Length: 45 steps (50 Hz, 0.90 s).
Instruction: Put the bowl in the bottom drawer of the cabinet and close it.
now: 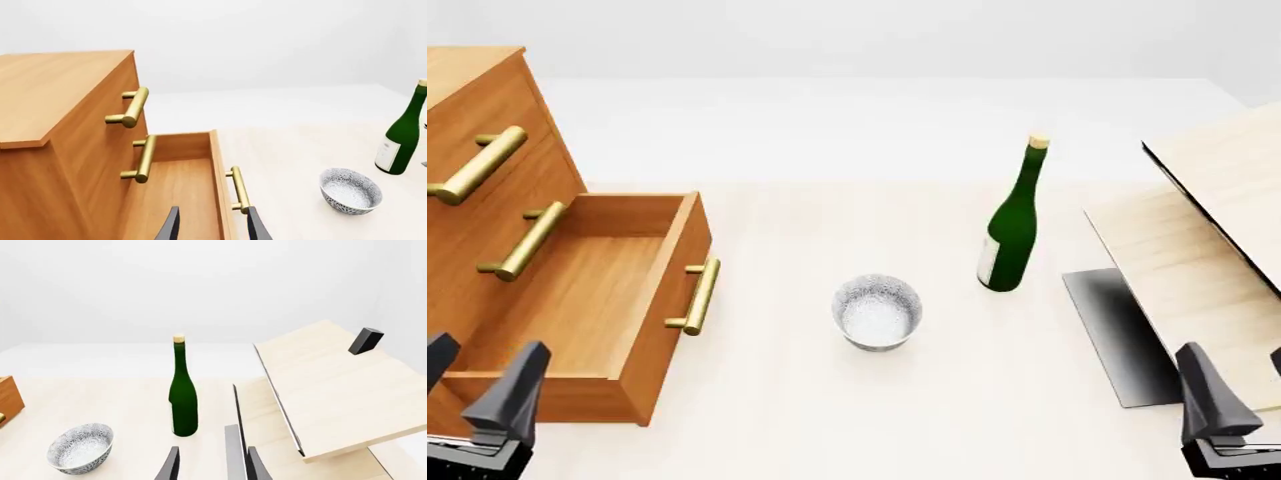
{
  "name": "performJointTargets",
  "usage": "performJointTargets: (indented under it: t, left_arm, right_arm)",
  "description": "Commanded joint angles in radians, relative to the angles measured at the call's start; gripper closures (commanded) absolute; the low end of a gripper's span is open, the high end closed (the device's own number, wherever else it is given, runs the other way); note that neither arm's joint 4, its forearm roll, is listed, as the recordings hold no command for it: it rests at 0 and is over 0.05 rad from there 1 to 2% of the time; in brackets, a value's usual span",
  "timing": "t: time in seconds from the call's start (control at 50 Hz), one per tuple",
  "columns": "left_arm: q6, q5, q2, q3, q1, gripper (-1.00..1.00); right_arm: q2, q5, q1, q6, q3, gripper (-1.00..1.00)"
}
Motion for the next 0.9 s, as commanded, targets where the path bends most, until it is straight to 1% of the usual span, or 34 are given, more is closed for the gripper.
performJointTargets:
  t: [0.02, 0.1, 0.18, 0.22, 0.3, 0.38, 0.48, 0.52, 0.58, 0.62, 0.7, 0.76, 0.9]
  left_arm:
    - [0.009, 0.065, 0.024, -0.068, -0.033, -1.0]
    - [0.005, 0.094, 0.035, -0.109, -0.039, -1.0]
    - [-0.01, 0.093, 0.086, -0.133, -0.045, -1.0]
    - [-0.033, 0.095, 0.11, -0.149, -0.05, -1.0]
    - [-0.036, 0.096, 0.141, -0.166, -0.052, -1.0]
    - [-0.058, 0.094, 0.194, -0.183, -0.056, -1.0]
    - [-0.043, 0.101, 0.235, -0.206, -0.062, -1.0]
    - [-0.062, 0.1, 0.269, -0.215, -0.057, -1.0]
    - [-0.065, 0.111, 0.286, -0.235, -0.058, -1.0]
    - [-0.08, 0.119, 0.305, -0.248, -0.06, -1.0]
    - [-0.073, 0.126, 0.332, -0.264, -0.066, -1.0]
    - [-0.082, 0.131, 0.357, -0.278, -0.059, -1.0]
    - [-0.089, 0.175, 0.369, -0.309, -0.076, -1.0]
  right_arm:
    - [0.0, 0.0, 0.0, 0.0, 0.0, -1.0]
    - [0.0, 0.0, 0.0, 0.0, 0.0, -1.0]
    - [0.0, 0.0, 0.0, 0.0, 0.0, -1.0]
    - [0.0, 0.0, 0.001, 0.0, 0.0, -1.0]
    - [0.001, 0.0, 0.001, 0.0, 0.0, -1.0]
    - [0.001, 0.0, 0.001, -0.001, 0.0, -1.0]
    - [0.001, 0.0, 0.001, -0.001, 0.0, -1.0]
    - [0.001, 0.0, 0.001, -0.001, 0.0, -1.0]
    - [0.001, 0.0, 0.001, -0.001, 0.0, -1.0]
    - [0.001, 0.0, 0.001, -0.001, 0.0, -1.0]
    - [0.001, 0.0, 0.001, -0.001, 0.0, -1.0]
    - [0.001, 0.0, 0.001, -0.001, 0.0, -1.0]
    - [0.001, 0.0, 0.001, -0.001, 0.0, -1.0]
